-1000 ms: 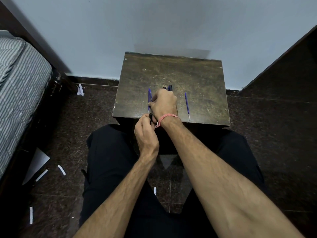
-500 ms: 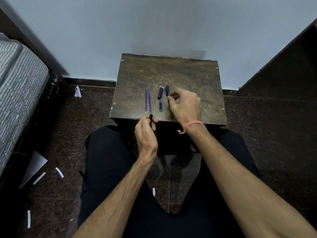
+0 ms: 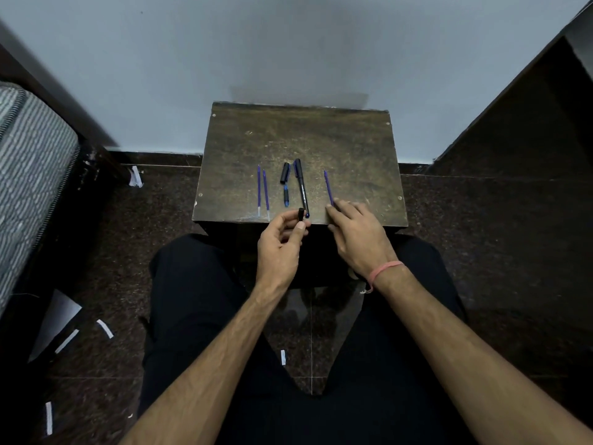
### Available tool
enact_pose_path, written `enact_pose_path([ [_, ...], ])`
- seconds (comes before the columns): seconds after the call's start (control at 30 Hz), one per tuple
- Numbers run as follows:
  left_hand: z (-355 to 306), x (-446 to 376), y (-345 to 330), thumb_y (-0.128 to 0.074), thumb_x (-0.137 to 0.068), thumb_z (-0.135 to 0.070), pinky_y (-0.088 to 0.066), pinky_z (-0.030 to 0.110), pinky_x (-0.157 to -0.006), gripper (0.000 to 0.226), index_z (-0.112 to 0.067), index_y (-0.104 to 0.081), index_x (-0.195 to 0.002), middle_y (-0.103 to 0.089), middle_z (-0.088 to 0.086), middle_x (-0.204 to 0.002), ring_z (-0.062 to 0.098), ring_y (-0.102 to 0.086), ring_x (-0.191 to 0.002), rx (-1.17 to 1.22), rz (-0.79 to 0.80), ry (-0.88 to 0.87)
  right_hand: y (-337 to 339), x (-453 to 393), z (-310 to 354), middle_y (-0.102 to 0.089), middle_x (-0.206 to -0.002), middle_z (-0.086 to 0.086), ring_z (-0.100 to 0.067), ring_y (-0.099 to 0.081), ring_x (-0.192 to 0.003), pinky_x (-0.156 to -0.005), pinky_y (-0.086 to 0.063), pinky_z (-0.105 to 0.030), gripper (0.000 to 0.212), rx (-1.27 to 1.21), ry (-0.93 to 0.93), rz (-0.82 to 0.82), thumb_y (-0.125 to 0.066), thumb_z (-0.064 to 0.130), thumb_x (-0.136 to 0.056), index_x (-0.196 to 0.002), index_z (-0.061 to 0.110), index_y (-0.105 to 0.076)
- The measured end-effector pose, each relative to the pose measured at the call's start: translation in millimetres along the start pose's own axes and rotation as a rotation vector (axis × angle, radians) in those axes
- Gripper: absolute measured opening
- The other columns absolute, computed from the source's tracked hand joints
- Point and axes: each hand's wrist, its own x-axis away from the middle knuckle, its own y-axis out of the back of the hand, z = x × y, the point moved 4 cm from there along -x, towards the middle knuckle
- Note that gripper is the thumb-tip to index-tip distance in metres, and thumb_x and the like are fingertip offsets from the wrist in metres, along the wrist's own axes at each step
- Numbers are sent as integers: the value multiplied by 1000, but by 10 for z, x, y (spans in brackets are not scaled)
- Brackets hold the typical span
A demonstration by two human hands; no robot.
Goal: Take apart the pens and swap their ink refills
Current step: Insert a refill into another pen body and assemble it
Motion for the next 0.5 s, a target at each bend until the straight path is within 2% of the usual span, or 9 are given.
enact_pose_path([
  [0.13, 2, 13, 4, -72, -108, -17, -65, 37, -94, 22, -35, -75, -120, -84, 2, -118, 22, -80, -106, -35, 3, -9, 66, 38, 17, -70, -135, -6, -30, -62, -119, -99, -57, -44, 31, 42, -71, 18, -71, 19, -99, -129, 11, -72],
  [0.3, 51, 15, 40, -76, -106, -20, -65, 42, -97, 21, -36, -75, -119, -83, 4, -117, 23, -80, -105, -71, -1, -10, 122, 32, -40, -72, -119, 0, -26, -64, -111, -89, -57, -40, 14, 78, -151, 7, -69, 19, -100, -112, 17, -77],
  [0.5, 74, 6, 53, -77, -106, -22, -65, 35, -97, 21, -37, -76, -121, -82, 0, -117, 23, -79, -106, -79, 12, -18, 130, 35, -111, -71, -111, 4, -24, -67, -106, -83, -60, -38, 23, 118, -228, 31, -66, 8, -99, -109, 23, -80],
])
